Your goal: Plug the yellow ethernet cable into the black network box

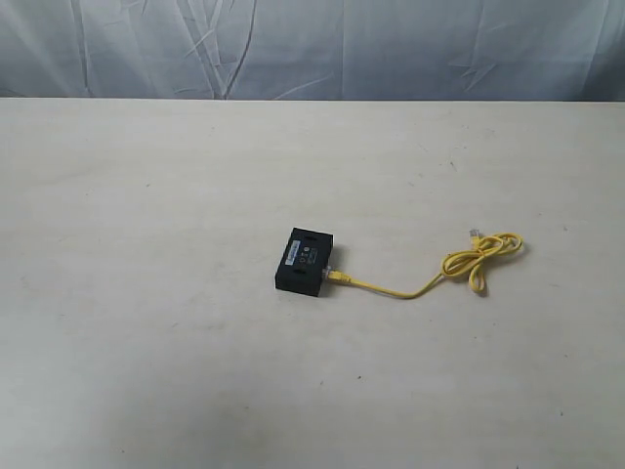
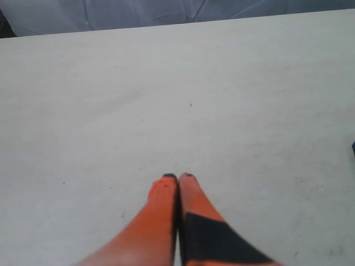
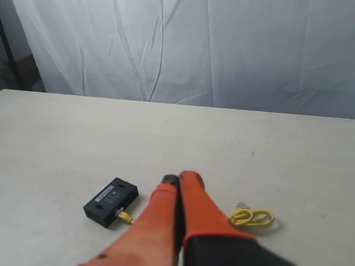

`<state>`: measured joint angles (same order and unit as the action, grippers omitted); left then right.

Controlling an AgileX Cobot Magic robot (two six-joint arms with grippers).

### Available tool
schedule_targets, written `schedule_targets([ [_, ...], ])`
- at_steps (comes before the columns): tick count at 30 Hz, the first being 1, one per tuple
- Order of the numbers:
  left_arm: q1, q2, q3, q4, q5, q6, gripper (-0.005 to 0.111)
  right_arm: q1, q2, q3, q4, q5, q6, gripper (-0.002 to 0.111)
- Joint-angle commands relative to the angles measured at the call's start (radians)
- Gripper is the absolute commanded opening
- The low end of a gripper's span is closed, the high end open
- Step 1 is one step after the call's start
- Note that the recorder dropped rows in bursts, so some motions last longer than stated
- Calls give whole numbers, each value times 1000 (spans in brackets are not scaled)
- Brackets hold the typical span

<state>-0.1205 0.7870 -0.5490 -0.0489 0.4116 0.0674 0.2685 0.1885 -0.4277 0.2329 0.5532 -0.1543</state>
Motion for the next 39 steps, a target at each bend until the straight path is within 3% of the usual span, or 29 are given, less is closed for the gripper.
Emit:
schedule_targets([
  [1, 2, -7, 4, -3, -4, -4, 0, -75, -148, 86, 3, -3, 0, 0],
  [10, 2, -7, 4, -3, -4, -4, 0, -82, -188, 105, -1, -2, 0, 0],
  [16, 2, -7, 4, -3, -4, -4, 0, -82, -188, 129, -126, -14, -6, 0],
  [24, 2, -7, 4, -3, -4, -4, 0, -80, -188, 230, -158, -71, 103, 0],
  [39, 2, -7, 4, -3, -6, -4, 0, -82, -188, 406, -192, -167, 105, 0],
])
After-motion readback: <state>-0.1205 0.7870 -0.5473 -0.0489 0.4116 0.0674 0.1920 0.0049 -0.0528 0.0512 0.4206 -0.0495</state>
